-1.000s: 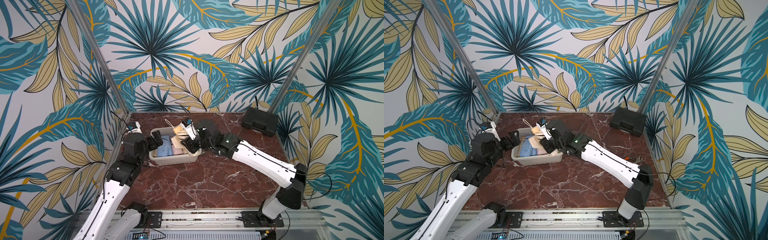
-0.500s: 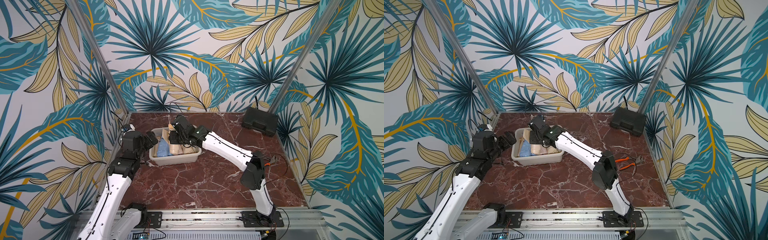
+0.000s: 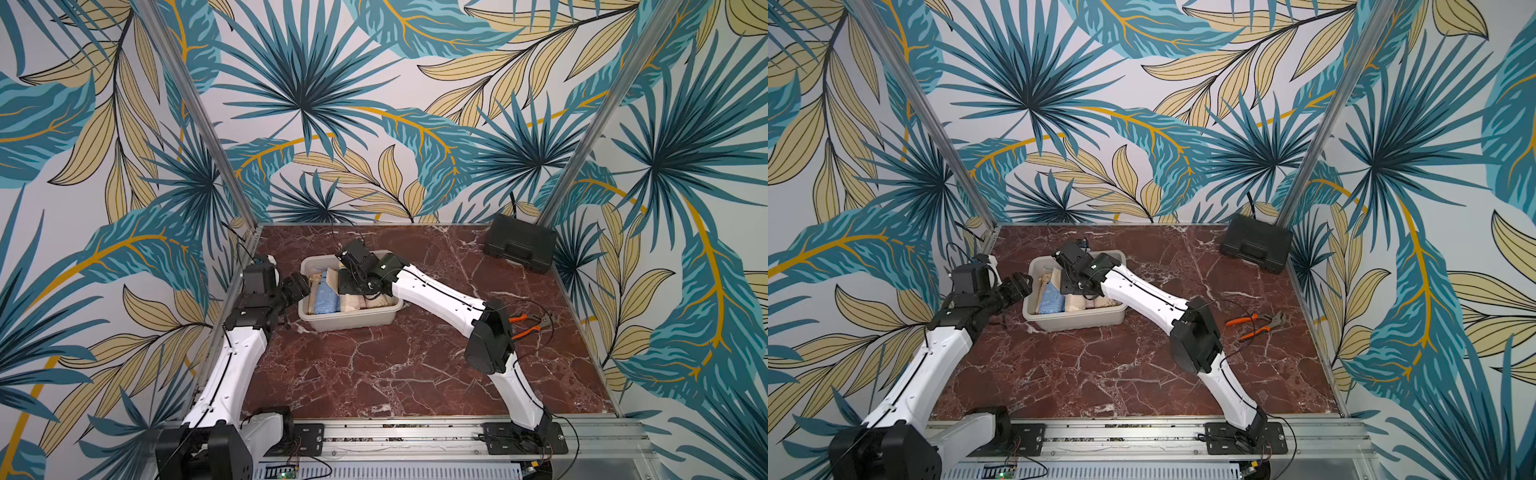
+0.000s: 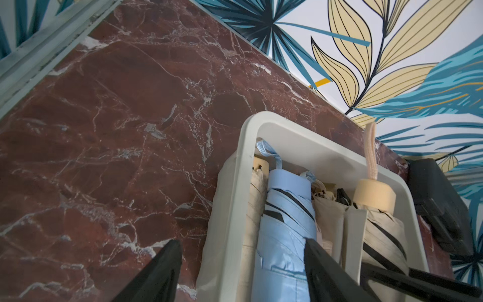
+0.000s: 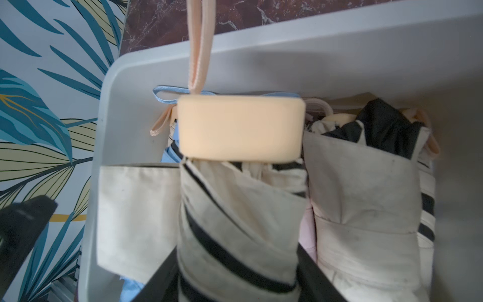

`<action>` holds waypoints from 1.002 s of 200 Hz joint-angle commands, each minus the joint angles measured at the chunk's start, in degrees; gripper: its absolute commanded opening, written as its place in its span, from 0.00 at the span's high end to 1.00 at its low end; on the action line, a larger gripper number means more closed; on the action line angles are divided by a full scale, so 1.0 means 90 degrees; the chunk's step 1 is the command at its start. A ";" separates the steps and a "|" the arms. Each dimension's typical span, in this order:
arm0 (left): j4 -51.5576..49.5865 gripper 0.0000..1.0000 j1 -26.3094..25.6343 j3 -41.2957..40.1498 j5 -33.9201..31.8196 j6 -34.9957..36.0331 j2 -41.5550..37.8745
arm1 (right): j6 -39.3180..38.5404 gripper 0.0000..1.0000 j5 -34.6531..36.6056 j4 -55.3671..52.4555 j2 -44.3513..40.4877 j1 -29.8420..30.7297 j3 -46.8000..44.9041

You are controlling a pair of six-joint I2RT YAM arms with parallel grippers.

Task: Put the umbrella into the storage box
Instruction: Place the umbrella in the storage box, then move the storage box to the center of the board.

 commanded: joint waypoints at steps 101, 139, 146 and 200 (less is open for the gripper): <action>0.0787 0.79 0.0021 0.0528 0.1507 0.1080 0.1452 | -0.1493 0.27 0.0887 0.0213 -0.2355 -0.0399 -0.1041; 0.1030 0.83 -0.0486 0.0697 0.1457 0.1057 0.1571 | -0.1597 0.27 0.1161 0.0308 -0.3315 -0.0593 -0.2144; 0.1058 0.85 -0.0607 0.0741 0.1445 0.1023 0.1607 | -0.1597 0.27 0.1212 0.0307 -0.3466 -0.0590 -0.2318; 0.1560 0.71 -0.1552 0.1000 0.1132 0.0360 0.1829 | -0.1535 0.26 0.1497 0.0319 -0.4542 -0.1244 -0.3663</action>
